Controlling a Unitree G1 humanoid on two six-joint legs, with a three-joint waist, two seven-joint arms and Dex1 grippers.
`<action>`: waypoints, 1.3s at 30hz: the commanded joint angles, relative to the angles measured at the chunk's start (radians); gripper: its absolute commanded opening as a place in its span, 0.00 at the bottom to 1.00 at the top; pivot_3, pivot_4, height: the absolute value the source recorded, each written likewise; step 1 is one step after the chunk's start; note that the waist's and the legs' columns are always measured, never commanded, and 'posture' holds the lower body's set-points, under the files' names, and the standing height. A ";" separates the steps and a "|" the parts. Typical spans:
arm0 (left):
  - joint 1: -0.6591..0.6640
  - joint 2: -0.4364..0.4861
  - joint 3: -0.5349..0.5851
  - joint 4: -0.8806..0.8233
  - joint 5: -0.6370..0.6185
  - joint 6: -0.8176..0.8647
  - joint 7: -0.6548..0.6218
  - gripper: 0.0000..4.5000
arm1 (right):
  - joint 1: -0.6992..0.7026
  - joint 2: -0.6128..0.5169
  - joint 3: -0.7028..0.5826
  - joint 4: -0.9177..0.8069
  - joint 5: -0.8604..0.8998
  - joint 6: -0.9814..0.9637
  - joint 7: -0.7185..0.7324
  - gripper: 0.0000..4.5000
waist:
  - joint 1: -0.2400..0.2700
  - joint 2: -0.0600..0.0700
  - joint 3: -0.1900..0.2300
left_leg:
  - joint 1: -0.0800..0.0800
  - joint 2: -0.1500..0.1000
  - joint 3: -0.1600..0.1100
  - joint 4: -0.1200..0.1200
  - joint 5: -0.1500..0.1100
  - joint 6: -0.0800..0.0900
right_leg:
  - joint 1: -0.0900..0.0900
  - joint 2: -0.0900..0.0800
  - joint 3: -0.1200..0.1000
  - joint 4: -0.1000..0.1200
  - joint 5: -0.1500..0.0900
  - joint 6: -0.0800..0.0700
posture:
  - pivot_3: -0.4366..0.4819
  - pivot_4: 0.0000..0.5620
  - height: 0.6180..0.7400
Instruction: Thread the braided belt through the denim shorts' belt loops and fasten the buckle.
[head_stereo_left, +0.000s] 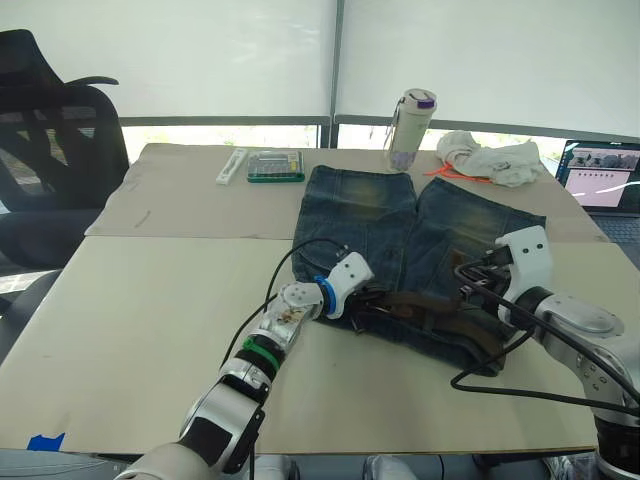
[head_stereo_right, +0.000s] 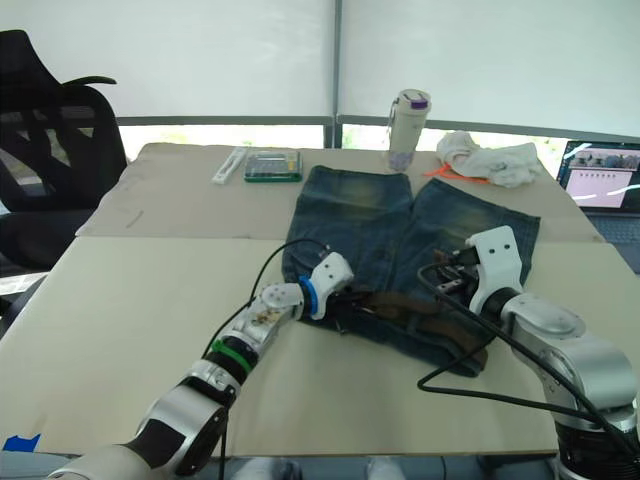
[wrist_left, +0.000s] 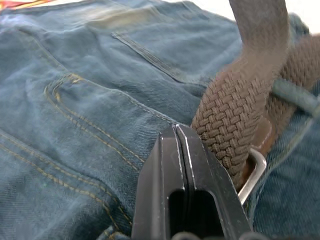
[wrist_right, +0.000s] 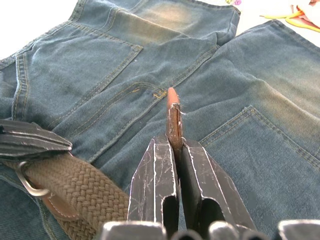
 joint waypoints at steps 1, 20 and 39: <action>0.014 -0.014 -0.119 0.110 0.136 0.004 0.011 0.01 | -0.030 -0.007 -0.060 -0.037 0.006 0.016 -0.010 0.00 | 0.006 0.000 -0.002 | 0.000 0.000 0.000 0.001 0.000 0.001 | 0.001 0.000 0.000 0.000 0.000 0.000 | 0.48 0.27 0.97; -0.084 -0.015 0.377 -0.202 -0.300 0.197 0.121 0.01 | -0.211 0.303 -0.272 -0.018 0.244 0.079 -0.217 0.00 | -0.009 0.002 -0.005 | -0.007 0.000 -0.007 0.009 0.000 0.000 | -0.004 -0.001 -0.003 0.009 0.001 0.001 | 0.48 0.27 0.97; 0.084 0.018 0.132 -0.624 -0.140 0.158 0.202 0.01 | -0.398 0.788 -0.246 0.106 0.636 -0.233 -0.801 0.00 | -0.034 0.005 -0.003 | -0.003 -0.001 -0.003 0.006 0.006 -0.011 | -0.003 0.002 0.000 0.014 0.000 0.001 | 0.48 0.27 0.97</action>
